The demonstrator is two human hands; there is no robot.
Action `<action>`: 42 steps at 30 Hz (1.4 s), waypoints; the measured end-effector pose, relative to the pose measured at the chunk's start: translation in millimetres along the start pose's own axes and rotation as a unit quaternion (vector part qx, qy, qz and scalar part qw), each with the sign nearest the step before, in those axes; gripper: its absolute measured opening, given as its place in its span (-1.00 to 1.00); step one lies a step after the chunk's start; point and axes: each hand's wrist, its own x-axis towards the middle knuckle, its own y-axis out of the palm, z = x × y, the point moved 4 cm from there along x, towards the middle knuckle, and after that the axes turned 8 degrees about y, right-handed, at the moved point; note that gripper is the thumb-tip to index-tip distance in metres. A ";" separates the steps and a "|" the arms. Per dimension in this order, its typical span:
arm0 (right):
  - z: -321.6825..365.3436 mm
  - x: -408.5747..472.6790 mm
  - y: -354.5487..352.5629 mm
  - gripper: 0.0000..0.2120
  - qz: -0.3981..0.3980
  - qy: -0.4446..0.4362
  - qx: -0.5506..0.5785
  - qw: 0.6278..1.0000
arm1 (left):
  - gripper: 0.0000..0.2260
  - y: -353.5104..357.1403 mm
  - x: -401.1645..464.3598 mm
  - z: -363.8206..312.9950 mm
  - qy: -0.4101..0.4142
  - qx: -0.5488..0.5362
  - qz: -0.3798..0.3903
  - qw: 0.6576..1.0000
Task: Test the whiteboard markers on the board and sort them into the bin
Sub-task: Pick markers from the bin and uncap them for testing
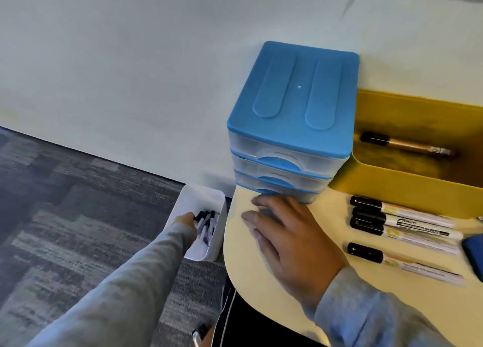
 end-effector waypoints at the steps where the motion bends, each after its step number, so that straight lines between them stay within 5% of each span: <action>1: -0.2 0.6 0.4 -0.75 -0.004 0.000 -0.002 1.000 | -0.82 0.3 0.4 -0.1 -0.003 0.000 -0.005 1.000; 8: -0.4 0.6 0.2 -0.74 -0.004 -0.004 -0.001 1.000 | -0.79 -4.1 16.4 9.4 -0.010 0.001 0.000 1.000; 15: 0.2 0.7 0.2 -0.74 -0.003 0.000 0.000 1.000 | -0.35 3.2 7.8 4.7 -0.004 0.044 0.064 0.997; 33: -1.9 1.4 1.7 -0.77 -0.038 -0.017 0.017 0.999 | -0.53 -59.6 -46.0 -41.8 0.083 0.170 0.100 0.977; 42: -9.5 -0.6 -10.6 -0.75 0.005 0.006 0.103 0.995 | -0.69 -129.5 -134.4 -124.1 0.188 0.400 0.100 0.892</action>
